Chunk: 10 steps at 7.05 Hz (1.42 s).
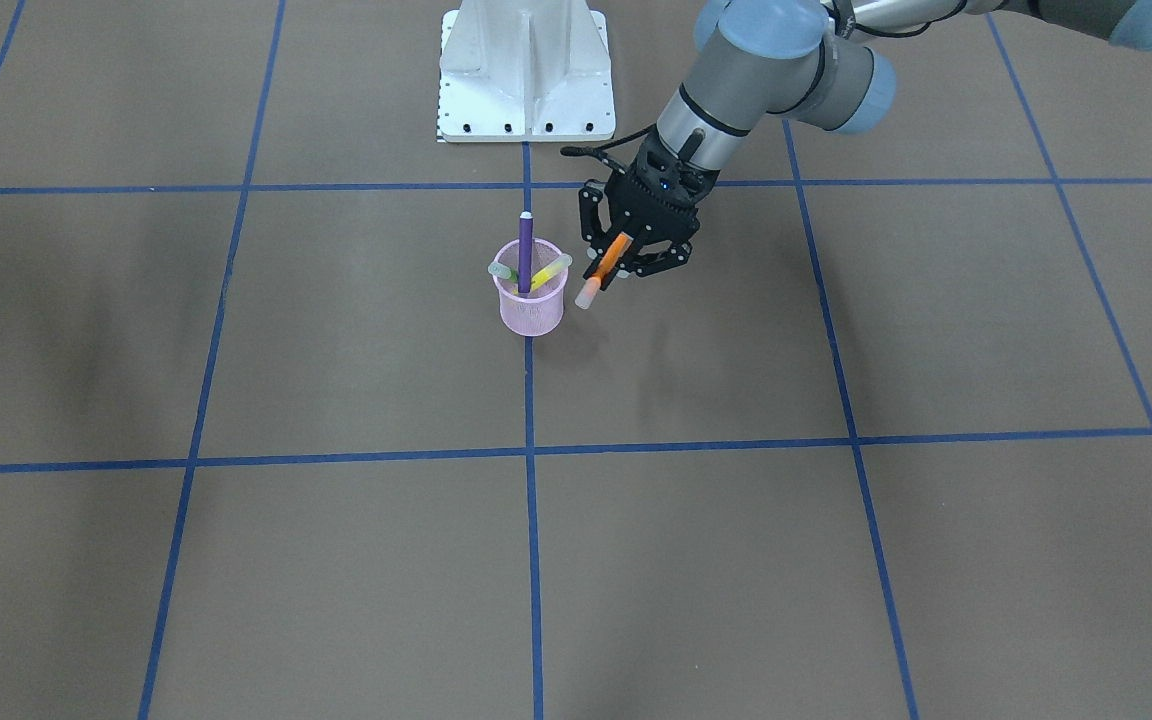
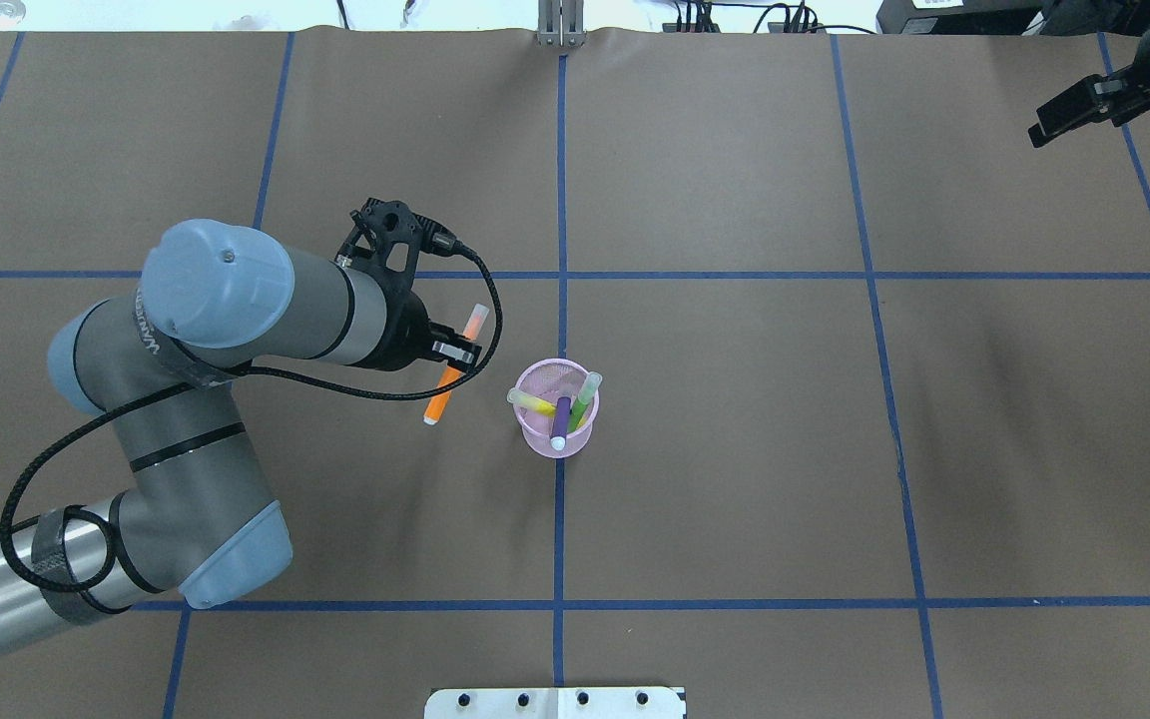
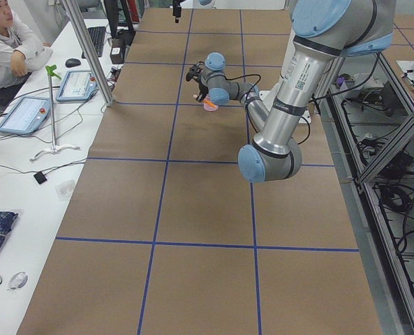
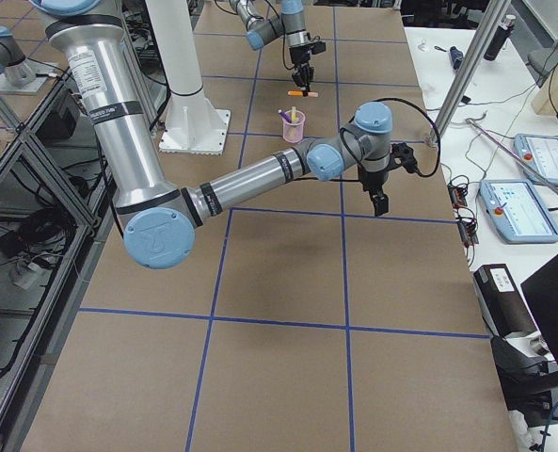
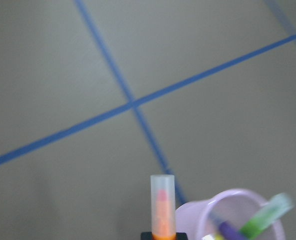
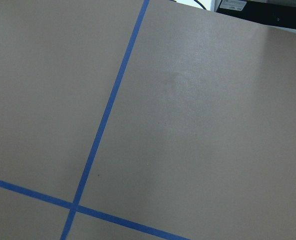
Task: Collect pens into pen holder
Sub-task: 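Lift the orange marker with the left gripper and carry it over the cup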
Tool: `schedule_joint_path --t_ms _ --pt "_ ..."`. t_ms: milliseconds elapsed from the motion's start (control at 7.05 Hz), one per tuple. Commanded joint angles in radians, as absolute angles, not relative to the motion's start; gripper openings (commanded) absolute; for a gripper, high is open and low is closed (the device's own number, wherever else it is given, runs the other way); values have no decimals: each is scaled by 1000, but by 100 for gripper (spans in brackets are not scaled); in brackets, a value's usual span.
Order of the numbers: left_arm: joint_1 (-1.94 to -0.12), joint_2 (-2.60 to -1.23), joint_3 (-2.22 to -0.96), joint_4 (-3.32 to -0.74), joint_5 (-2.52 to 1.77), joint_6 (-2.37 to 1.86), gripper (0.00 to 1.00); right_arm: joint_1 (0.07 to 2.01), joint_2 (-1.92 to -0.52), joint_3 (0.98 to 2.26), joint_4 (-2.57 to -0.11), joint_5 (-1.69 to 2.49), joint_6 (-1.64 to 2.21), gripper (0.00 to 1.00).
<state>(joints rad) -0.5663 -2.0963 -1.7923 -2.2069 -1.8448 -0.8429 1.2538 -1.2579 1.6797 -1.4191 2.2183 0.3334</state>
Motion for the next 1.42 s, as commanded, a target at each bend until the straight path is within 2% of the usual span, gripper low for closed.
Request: schedule_joint_path --t_ms 0,284,1276 --pt "-561 -2155 -1691 -2501 -1844 -842 0 1256 -1256 1680 -1419 2218 333 99" --pt "-545 -2193 -1531 -2754 -1820 -841 0 1255 -1256 1680 -1417 2218 333 99" --pt "-500 -2154 -1437 -2978 -1798 -619 0 1256 -1255 1680 -1416 2218 341 99"
